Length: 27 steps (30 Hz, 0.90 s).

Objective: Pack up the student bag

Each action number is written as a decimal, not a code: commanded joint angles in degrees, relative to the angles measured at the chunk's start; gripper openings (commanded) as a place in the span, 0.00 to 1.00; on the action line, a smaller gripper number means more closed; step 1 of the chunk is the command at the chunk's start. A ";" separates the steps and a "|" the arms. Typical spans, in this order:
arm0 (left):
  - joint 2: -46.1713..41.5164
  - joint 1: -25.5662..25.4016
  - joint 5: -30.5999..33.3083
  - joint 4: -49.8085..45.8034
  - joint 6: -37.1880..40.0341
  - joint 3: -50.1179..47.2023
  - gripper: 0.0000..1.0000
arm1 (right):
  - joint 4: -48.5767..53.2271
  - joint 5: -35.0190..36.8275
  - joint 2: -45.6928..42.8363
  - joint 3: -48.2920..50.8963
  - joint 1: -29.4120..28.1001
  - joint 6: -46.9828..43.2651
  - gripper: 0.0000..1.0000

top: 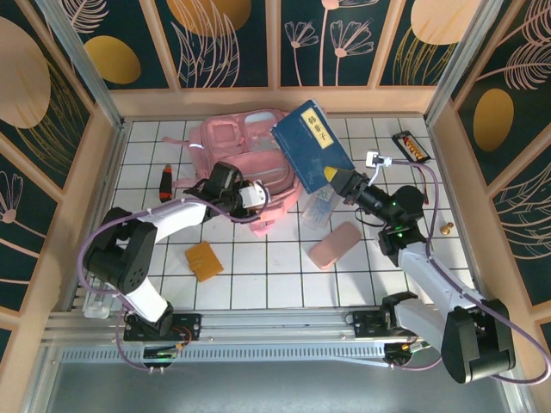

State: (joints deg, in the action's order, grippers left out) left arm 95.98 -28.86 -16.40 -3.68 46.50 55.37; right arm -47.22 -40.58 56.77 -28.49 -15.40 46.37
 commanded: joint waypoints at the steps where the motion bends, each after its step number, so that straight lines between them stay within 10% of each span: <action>1: 0.20 0.01 -0.96 -2.26 3.52 3.35 0.66 | 5.76 -1.08 -2.34 -2.53 0.28 -5.47 0.00; 6: 1.78 0.03 -3.11 -7.39 5.60 6.69 0.46 | 9.38 -1.40 -3.25 -2.78 0.59 -7.70 0.00; 11: 2.55 0.11 -11.04 -13.68 5.60 10.42 0.54 | 18.23 -0.37 -3.29 -4.94 1.07 -12.05 0.00; 27: 7.72 0.12 -3.02 -17.11 11.04 13.52 0.47 | 21.08 0.06 -4.87 -4.12 3.43 -12.80 0.00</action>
State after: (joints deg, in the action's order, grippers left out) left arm 102.35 -28.88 -21.12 -19.59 56.23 68.05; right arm -24.56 -40.53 54.11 -31.14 -12.51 34.81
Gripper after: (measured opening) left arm 0.467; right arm 0.100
